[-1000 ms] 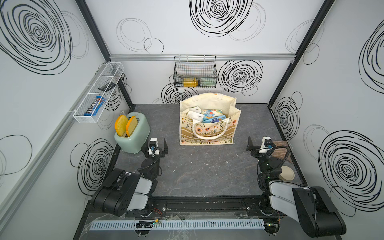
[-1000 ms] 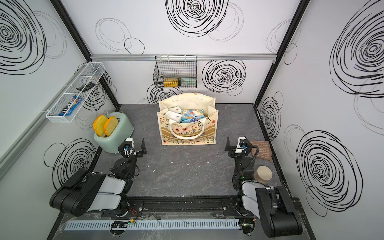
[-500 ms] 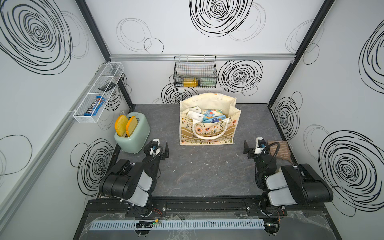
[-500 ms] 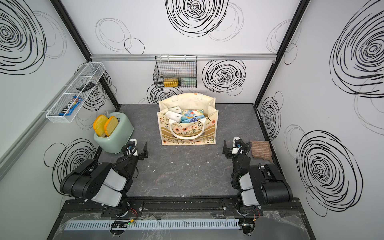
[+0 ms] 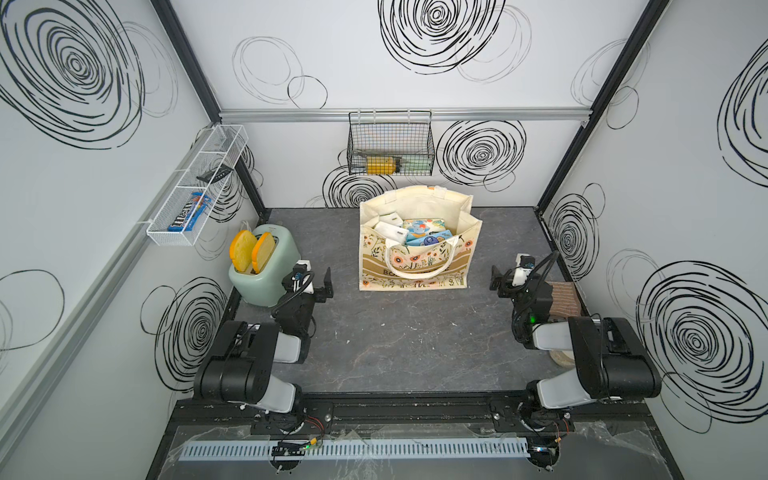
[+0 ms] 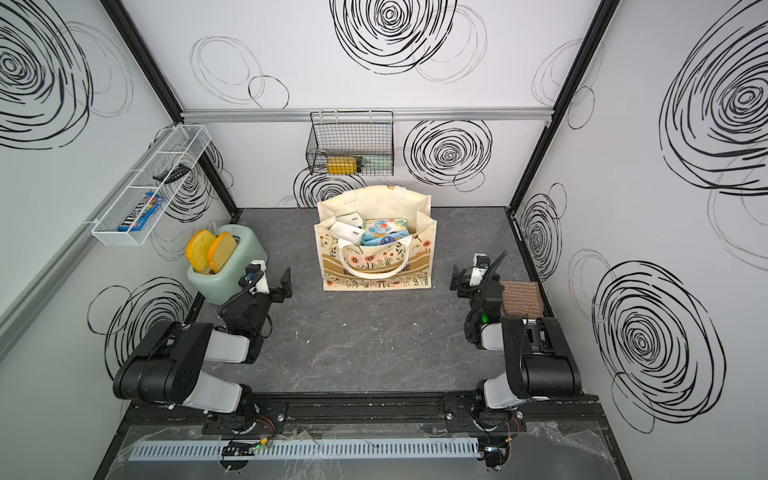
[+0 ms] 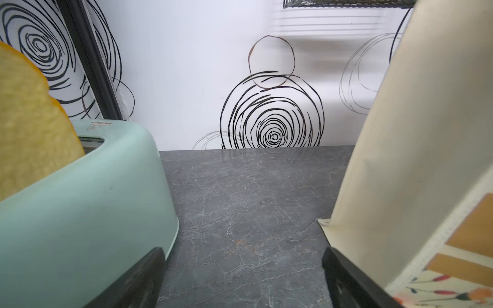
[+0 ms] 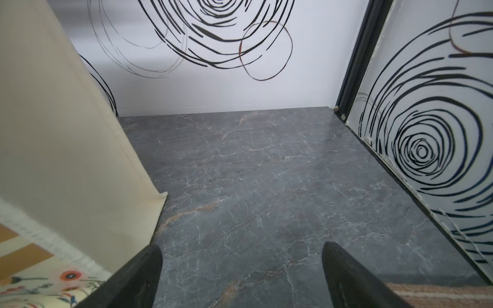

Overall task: Put tissues into the canvas bag
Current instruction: Reset both arms

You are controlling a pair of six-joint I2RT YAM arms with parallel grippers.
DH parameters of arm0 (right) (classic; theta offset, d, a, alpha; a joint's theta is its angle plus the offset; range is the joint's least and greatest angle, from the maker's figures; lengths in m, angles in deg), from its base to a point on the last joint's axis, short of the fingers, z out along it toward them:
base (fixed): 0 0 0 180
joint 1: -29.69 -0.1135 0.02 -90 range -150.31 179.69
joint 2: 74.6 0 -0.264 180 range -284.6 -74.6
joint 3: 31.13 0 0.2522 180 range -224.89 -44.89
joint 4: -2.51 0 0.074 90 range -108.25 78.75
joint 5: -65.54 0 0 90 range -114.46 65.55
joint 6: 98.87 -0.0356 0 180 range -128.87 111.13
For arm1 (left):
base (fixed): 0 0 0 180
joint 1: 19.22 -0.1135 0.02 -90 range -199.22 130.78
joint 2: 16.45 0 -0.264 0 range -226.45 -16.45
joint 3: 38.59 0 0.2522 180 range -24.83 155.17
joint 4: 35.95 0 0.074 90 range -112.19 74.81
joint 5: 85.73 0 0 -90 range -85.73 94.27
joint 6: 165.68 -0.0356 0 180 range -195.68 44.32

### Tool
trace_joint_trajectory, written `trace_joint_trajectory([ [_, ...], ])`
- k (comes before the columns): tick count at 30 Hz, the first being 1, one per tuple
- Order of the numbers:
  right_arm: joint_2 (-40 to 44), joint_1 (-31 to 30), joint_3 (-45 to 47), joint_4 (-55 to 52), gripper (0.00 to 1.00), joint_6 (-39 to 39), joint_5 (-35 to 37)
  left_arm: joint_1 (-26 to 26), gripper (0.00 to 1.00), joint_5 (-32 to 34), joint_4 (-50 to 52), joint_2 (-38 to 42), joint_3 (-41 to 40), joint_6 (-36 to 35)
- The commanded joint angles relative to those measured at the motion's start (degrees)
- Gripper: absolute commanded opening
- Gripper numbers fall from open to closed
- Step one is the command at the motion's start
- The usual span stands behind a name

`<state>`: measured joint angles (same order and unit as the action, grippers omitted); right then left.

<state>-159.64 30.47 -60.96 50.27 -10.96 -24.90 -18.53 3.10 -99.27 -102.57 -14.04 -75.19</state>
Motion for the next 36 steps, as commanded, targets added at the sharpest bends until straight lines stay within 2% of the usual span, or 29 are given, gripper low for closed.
trace_joint_trajectory([
  [1, 1.52, -0.01, 1.58, 1.12, 0.98, 3.23, -8.54, 0.08, 0.96, -0.92, -2.32, 0.50, -0.33, 0.65],
  [2, 2.56, 0.02, 3.31, 3.14, 0.97, 4.74, -11.83, 0.10, 0.96, -0.89, -2.22, 0.55, -0.33, 0.65],
  [3, 2.69, 0.15, 4.54, 5.10, 0.97, 4.41, -11.49, 0.10, 0.96, -0.93, -2.19, 0.54, -0.33, 0.65],
  [4, 1.39, 0.26, 4.96, 7.01, 0.97, 2.79, -7.43, 0.10, 0.96, -0.91, -2.25, 0.47, -0.33, 0.65],
  [5, -0.05, 0.43, 2.88, 4.82, 0.97, -2.69, 2.92, 0.06, 0.96, -0.92, -2.19, 0.56, -0.33, 0.65],
  [6, 0.69, 0.24, 1.41, 1.35, 0.97, -4.11, 6.08, 0.10, 0.96, -0.90, -2.20, 0.47, -0.33, 0.65],
  [8, 1.04, -0.80, 2.37, 2.98, 0.97, -3.80, 9.21, 0.06, 0.96, -0.94, -2.18, 0.52, -0.33, 0.62],
  [10, 1.96, -3.16, 2.96, 3.27, 0.97, 3.49, -0.18, 0.10, 0.96, -0.91, -2.12, 0.51, -0.33, 0.61],
  [11, 2.51, -2.95, 4.74, 5.94, 0.97, 3.68, -0.83, 0.10, 0.96, -0.90, -2.31, 0.52, -0.33, 0.65],
  [12, 1.96, -2.88, 4.78, 5.93, 0.98, 3.28, 0.11, 0.10, 0.96, -0.91, -2.20, 0.55, -0.31, 0.61],
  [13, -0.03, -2.50, 2.09, 2.91, 0.97, 0.66, 4.36, 0.10, 0.96, -0.90, -2.20, 0.52, -0.32, 0.65],
  [14, -0.63, -0.81, -0.67, -0.74, 0.98, -1.63, 3.53, 0.10, 0.96, -0.96, -2.24, 0.57, -0.33, 0.60],
  [16, 0.42, -0.30, 1.86, 2.86, 0.97, -3.32, 5.86, 0.10, 0.96, -0.96, -2.22, 0.52, -0.31, 0.63],
  [36, -0.21, -0.92, 0.05, -0.31, 0.97, -1.60, 4.30, 0.10, 0.96, -0.87, -2.20, 0.51, -0.29, 0.65],
])
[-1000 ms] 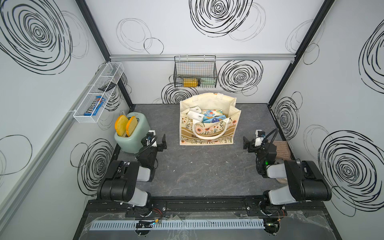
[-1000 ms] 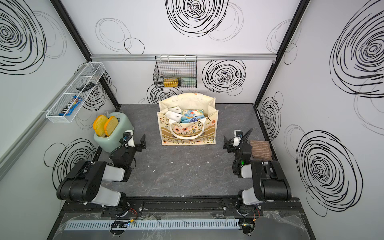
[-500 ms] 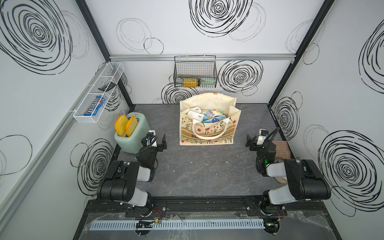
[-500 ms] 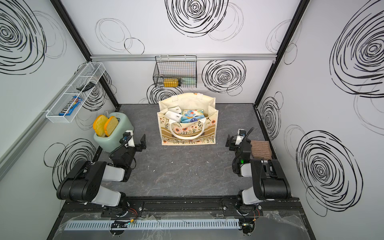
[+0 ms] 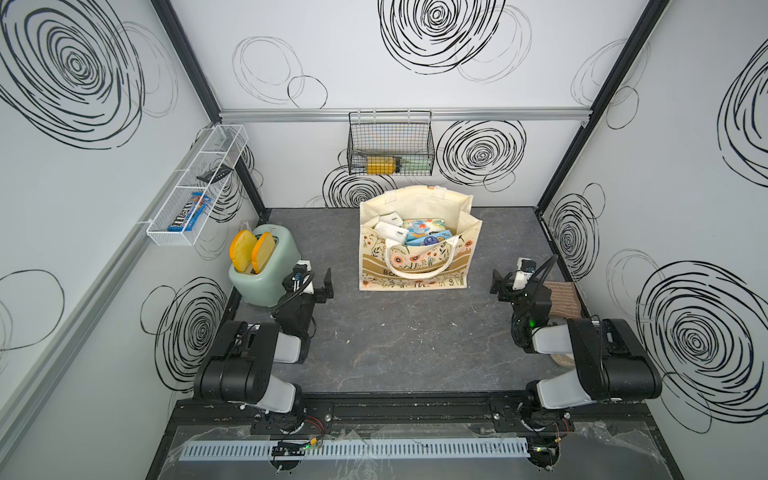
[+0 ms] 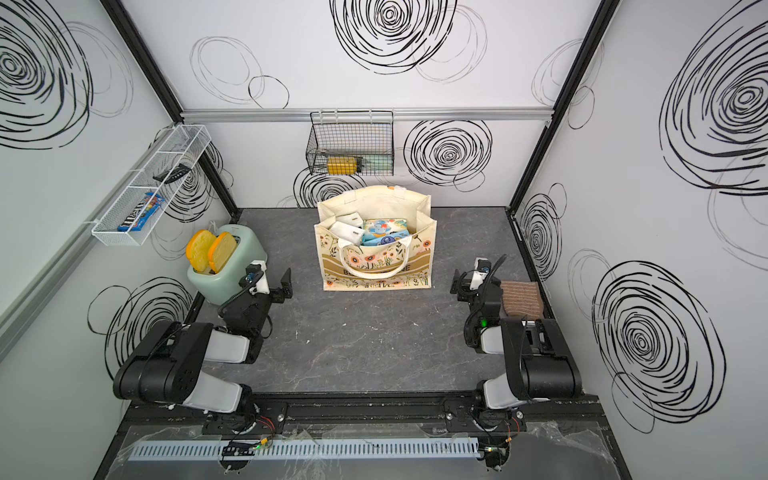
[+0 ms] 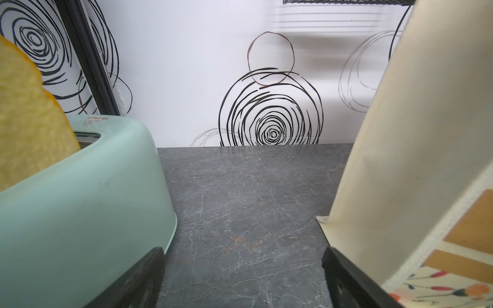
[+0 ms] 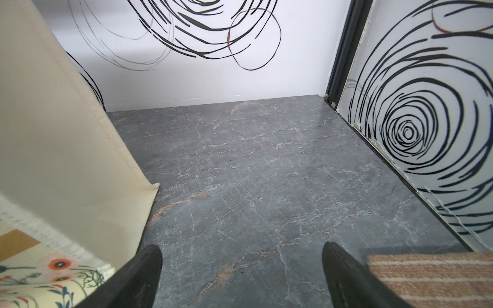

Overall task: Put tissues into the canvas bag
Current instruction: Reset both arms

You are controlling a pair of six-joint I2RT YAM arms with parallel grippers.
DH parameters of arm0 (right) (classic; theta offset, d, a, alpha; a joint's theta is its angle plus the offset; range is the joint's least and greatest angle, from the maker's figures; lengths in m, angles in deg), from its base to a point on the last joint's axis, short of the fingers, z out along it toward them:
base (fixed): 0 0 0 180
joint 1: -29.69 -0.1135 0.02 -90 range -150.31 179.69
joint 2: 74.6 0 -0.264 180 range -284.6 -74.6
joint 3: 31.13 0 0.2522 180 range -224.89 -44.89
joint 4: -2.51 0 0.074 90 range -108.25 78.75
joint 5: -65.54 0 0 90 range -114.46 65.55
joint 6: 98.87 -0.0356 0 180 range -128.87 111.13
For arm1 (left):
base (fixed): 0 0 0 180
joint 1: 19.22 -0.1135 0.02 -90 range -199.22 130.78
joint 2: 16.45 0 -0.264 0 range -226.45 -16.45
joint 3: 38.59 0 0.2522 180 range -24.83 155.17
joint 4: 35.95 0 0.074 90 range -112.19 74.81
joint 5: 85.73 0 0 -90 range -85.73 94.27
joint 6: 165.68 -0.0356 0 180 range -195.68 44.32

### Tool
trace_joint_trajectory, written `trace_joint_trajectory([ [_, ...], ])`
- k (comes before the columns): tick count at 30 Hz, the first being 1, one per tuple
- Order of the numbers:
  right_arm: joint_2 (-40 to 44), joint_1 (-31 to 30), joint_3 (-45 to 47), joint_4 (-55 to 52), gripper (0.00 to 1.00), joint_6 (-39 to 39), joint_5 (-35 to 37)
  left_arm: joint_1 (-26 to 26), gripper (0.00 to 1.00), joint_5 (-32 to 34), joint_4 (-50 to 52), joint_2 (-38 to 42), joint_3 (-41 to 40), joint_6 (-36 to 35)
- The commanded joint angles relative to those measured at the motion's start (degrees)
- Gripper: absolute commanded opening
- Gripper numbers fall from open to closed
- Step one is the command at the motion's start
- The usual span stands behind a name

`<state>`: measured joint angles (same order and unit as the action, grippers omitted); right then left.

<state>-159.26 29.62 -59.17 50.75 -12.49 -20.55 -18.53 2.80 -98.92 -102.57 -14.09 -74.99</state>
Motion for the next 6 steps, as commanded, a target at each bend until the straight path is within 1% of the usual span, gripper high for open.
trace_joint_trajectory([
  [1, -0.56, 0.08, -1.84, -0.93, 0.98, -0.16, -0.49, 0.10, 0.96, -0.63, -2.55, 0.52, -0.26, 0.45],
  [6, 0.24, 0.08, -0.83, 0.38, 0.97, -0.07, -0.47, 0.10, 0.96, -0.56, -2.58, 0.52, -0.28, 0.45],
])
